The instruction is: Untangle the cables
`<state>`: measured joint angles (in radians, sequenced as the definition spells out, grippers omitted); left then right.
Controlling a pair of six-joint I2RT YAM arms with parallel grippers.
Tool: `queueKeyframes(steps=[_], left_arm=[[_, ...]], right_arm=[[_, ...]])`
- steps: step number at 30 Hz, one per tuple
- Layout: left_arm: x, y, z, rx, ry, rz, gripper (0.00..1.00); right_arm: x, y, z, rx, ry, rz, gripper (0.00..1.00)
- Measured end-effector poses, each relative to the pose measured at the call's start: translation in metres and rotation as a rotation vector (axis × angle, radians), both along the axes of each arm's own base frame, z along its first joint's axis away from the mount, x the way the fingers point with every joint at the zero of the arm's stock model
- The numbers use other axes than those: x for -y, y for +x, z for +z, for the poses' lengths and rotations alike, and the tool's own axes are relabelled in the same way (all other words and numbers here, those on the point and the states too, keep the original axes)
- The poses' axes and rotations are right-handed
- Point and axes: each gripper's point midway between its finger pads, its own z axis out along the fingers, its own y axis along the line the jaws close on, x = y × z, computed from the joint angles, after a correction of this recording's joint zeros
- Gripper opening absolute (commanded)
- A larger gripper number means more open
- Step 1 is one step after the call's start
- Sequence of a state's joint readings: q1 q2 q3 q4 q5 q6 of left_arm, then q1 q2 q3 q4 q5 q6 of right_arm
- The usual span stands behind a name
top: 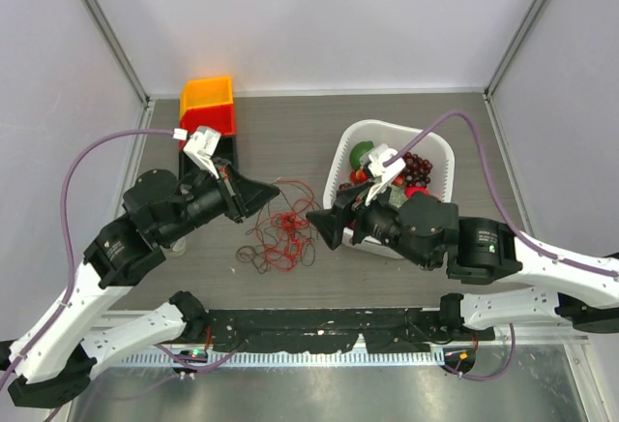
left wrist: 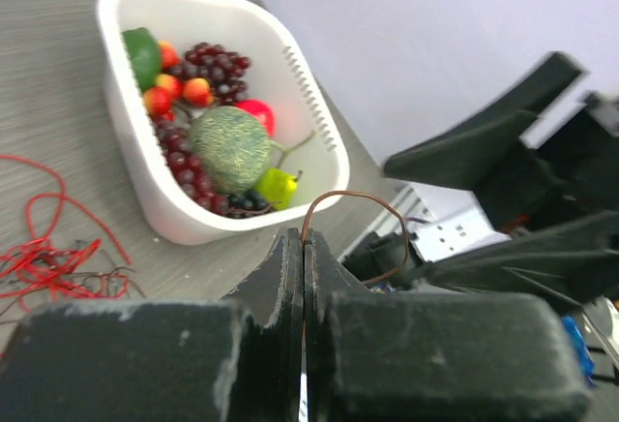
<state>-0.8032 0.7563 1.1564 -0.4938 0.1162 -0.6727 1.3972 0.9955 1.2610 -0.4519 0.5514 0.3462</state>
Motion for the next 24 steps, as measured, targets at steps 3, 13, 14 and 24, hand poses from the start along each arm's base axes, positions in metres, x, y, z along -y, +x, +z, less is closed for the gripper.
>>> queueKeyframes(steps=[3,13,14,24], left_arm=[[-0.004,0.018,-0.006,-0.040,0.067,0.091,0.00],[-0.045,0.112,-0.027,-0.017,0.400,0.506,0.00],[-0.052,0.123,-0.028,-0.014,0.426,0.538,0.00],[-0.164,0.250,0.018,0.084,0.441,0.934,0.00]], right_arm=[[0.007,0.011,0.018,0.036,-0.001,-0.019,0.79],[0.007,0.036,-0.020,0.035,-0.120,-0.051,0.79],[0.009,0.036,-0.028,0.027,-0.130,-0.053,0.79],[0.068,0.022,-0.043,-0.002,-0.052,-0.093,0.78]])
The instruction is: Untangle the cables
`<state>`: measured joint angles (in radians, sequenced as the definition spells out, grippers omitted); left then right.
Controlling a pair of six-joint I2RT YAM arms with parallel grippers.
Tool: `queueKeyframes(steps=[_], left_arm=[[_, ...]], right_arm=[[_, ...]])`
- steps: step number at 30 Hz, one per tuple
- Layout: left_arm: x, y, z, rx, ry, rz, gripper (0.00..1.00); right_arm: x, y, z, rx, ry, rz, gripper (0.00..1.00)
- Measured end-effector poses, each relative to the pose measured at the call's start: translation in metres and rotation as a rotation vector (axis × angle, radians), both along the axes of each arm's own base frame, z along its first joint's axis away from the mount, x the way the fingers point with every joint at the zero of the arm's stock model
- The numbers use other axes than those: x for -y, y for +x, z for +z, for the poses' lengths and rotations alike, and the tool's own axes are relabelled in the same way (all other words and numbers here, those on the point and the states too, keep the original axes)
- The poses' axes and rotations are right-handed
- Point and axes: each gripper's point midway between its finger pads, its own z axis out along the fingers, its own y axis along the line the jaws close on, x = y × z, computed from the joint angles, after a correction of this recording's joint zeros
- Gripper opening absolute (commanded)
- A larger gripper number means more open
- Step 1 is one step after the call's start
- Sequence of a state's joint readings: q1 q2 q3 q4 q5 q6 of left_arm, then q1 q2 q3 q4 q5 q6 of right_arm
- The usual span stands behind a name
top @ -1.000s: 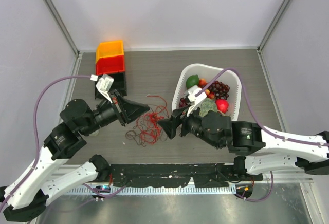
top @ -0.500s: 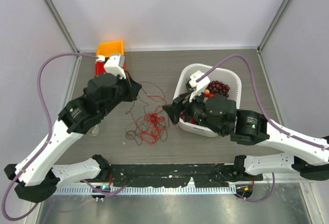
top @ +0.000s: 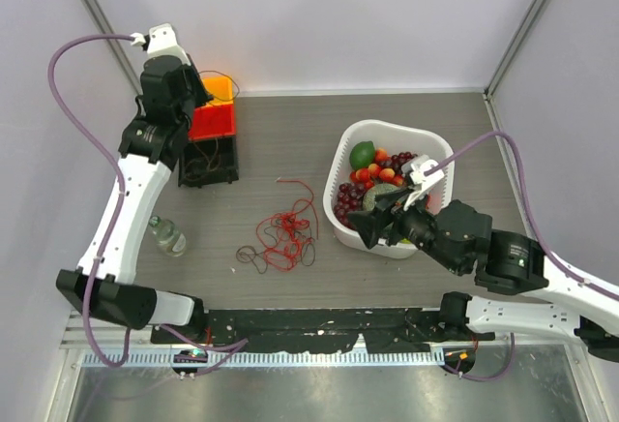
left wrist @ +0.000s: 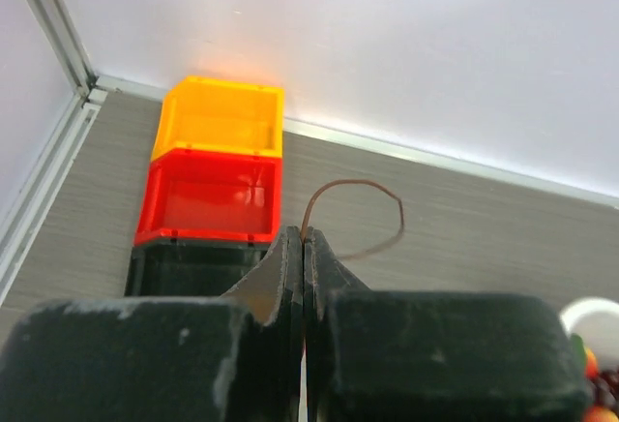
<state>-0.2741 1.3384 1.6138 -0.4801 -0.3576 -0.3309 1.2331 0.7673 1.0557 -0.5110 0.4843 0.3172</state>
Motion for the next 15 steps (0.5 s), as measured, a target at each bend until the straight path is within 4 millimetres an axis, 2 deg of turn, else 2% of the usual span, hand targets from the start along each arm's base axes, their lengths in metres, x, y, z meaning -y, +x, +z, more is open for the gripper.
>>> queueKeyframes(steps=[6,10,15], left_arm=[[-0.027,0.049,-0.024,-0.006,-0.016,0.027,0.00],[-0.036,0.064,-0.039,0.008,-0.034,0.008,0.00],[-0.044,0.080,-0.047,0.038,-0.053,-0.018,0.00]], right_arm=[[0.014,-0.001,0.005,0.006,0.030,-0.026,0.78],[0.019,-0.002,-0.001,-0.004,0.023,-0.037,0.78],[0.025,-0.002,-0.010,-0.015,0.006,-0.052,0.78]])
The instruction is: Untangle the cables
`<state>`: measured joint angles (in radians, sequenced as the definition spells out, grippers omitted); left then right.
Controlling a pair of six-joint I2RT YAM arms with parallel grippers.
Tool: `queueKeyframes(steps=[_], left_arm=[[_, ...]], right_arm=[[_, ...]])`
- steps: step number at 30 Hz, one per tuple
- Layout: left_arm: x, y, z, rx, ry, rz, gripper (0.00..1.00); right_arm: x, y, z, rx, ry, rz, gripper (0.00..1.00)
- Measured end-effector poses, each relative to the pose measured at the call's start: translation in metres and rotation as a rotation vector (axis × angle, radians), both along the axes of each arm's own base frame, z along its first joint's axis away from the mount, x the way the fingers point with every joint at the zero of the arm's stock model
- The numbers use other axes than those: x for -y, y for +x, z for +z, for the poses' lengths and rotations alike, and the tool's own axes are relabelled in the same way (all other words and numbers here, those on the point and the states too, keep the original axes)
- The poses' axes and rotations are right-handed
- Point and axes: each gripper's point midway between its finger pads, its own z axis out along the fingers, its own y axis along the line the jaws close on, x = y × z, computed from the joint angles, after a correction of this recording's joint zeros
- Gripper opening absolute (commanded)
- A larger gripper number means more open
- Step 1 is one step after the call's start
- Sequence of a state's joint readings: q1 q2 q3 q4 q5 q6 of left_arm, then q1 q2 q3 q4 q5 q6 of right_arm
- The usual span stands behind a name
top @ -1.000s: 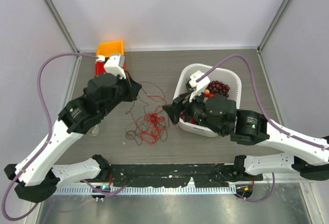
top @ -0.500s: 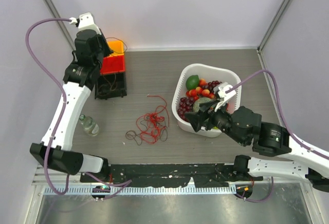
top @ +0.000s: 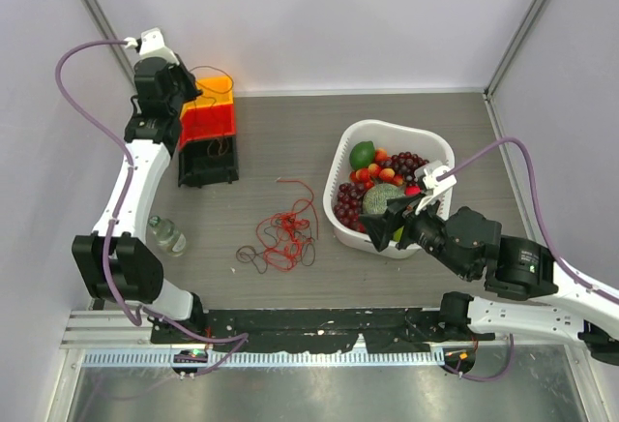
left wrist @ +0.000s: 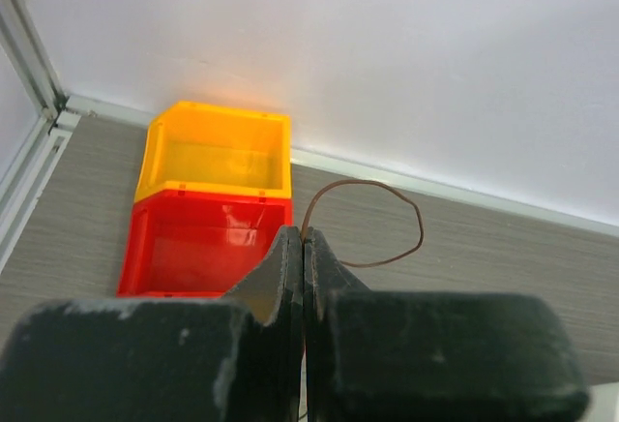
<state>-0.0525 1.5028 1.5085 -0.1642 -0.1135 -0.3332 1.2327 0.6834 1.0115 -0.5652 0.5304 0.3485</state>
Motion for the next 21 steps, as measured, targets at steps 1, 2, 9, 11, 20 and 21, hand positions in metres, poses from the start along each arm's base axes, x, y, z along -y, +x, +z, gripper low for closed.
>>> queueKeyframes(steps=[1,2,9,11,20,21], left_arm=[[-0.002,0.002,-0.005,-0.001,-0.002,-0.003,0.00],[-0.002,0.002,-0.012,-0.009,-0.003,-0.003,0.00],[-0.009,-0.008,-0.089,-0.152,-0.032,0.040,0.00],[-0.010,-0.013,-0.102,-0.192,-0.045,0.059,0.00],[-0.038,-0.012,-0.125,-0.312,-0.086,0.271,0.00],[-0.039,-0.009,-0.130,-0.335,-0.084,0.285,0.00]], right_arm=[[0.001,0.000,-0.001,-0.001,0.001,-0.003,0.78],[0.003,0.000,-0.001,-0.001,0.005,-0.006,0.78],[0.008,0.000,-0.006,-0.009,0.017,-0.026,0.78],[0.008,0.000,-0.008,-0.011,0.013,-0.026,0.78],[0.006,0.000,-0.013,-0.027,0.012,-0.029,0.78],[0.006,0.000,-0.013,-0.029,0.014,-0.030,0.78]])
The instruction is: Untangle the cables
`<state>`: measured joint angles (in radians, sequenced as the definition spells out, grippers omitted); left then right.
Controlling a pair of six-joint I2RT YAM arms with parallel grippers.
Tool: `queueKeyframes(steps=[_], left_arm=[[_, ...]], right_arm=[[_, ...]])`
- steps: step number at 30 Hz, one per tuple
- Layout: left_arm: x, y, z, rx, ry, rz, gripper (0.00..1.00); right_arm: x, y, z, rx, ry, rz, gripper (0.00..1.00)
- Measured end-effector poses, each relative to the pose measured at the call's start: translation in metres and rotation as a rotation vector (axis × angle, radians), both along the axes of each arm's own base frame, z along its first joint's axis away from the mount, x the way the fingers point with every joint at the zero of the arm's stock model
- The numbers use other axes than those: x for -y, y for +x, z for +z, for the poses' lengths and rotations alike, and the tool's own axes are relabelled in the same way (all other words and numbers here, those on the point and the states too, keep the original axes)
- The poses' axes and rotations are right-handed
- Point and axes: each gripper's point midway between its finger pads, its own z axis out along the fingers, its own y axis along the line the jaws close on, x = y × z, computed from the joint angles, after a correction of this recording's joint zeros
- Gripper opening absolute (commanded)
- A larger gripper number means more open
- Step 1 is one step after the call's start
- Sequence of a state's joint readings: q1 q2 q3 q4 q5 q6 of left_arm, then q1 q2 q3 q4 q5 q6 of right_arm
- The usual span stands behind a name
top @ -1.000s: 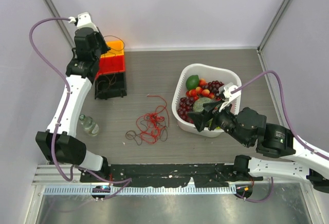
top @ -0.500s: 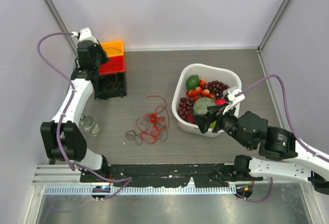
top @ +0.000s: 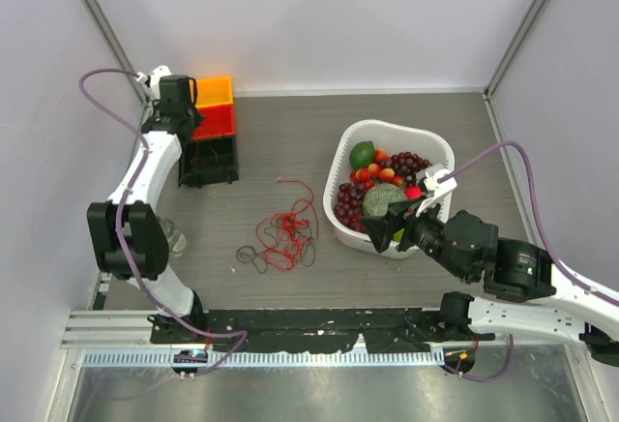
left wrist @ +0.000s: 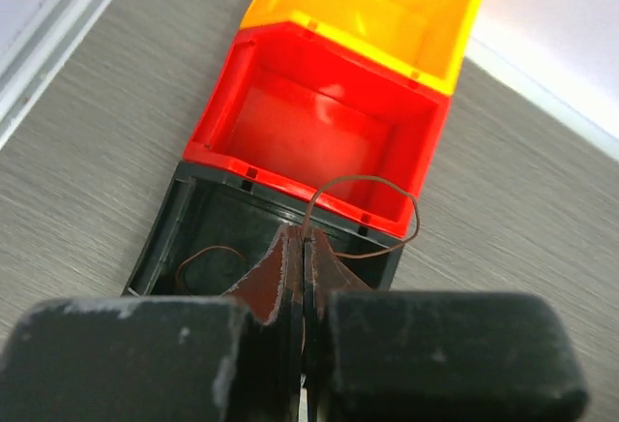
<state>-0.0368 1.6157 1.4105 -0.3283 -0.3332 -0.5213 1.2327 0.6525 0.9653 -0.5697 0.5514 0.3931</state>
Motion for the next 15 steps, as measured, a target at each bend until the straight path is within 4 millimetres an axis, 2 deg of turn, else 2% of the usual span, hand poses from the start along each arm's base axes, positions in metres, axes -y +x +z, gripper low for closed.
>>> queueKeyframes(steps=[3,6,9,12,15], left_arm=[[-0.001,0.009,-0.026,-0.090,-0.008,0.026,0.00],[-0.002,0.002,-0.059,-0.199,-0.008,0.043,0.00],[-0.005,-0.007,-0.082,-0.273,0.003,0.066,0.00],[-0.002,-0.012,-0.094,-0.335,0.020,0.065,0.00],[0.004,-0.007,-0.086,-0.335,0.052,0.053,0.00]], right_arm=[[0.000,0.000,0.000,-0.004,0.005,-0.002,0.78],[0.000,0.000,0.000,-0.007,0.009,-0.003,0.78],[-0.001,0.000,0.000,-0.013,0.016,-0.005,0.78],[-0.001,-0.001,0.000,-0.017,0.021,-0.007,0.78],[-0.001,-0.001,0.000,-0.018,0.021,-0.007,0.78]])
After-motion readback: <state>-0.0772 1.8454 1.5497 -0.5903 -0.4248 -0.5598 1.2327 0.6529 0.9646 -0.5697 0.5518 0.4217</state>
